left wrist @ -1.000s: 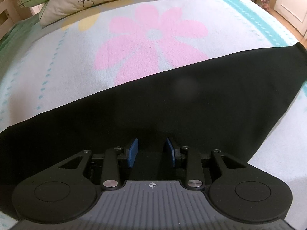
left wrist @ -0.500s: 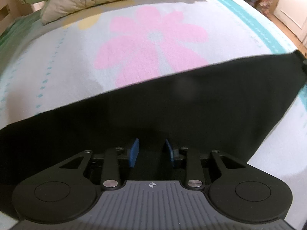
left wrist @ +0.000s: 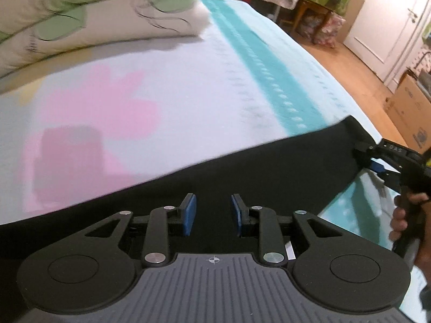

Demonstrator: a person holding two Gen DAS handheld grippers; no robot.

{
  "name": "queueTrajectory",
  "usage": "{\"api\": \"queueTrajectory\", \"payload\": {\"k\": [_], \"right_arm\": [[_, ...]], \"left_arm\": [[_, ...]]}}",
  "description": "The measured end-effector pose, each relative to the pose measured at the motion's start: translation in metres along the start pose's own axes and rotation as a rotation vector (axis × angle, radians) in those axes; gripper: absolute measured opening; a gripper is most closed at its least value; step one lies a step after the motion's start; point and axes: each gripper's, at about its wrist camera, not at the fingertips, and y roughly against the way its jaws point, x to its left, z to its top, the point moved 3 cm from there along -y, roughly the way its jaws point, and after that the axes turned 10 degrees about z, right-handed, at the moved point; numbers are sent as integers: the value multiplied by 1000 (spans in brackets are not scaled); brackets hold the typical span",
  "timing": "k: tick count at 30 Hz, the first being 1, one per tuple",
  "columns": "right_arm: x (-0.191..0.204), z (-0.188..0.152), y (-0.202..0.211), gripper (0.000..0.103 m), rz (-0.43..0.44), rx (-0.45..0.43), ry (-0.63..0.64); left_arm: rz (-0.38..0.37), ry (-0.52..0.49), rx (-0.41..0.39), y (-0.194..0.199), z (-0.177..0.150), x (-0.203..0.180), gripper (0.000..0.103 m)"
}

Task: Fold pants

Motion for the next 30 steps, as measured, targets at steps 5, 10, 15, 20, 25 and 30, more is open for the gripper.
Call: {"api": "queueTrajectory", "payload": {"k": [5, 10, 15, 20, 25, 30], "right_arm": [[1, 0, 0, 27, -16, 1, 55], [-6, 2, -1, 13, -3, -3, 63], [8, 0, 0, 10, -19, -12, 153], [33, 6, 14, 9, 23, -57, 222], [74, 7, 36, 9, 96, -97, 321], [131, -7, 57, 9, 187, -96, 457]], "left_arm": [[3, -38, 17, -22, 5, -23, 28], [16, -48, 33, -36, 6, -30, 28], [28, -81, 66, -49, 2, -33, 27], [28, -79, 54, -51, 1, -32, 27], [37, -66, 42, -53, 0, -33, 27], [39, -61, 35, -49, 2, -33, 27]]}}
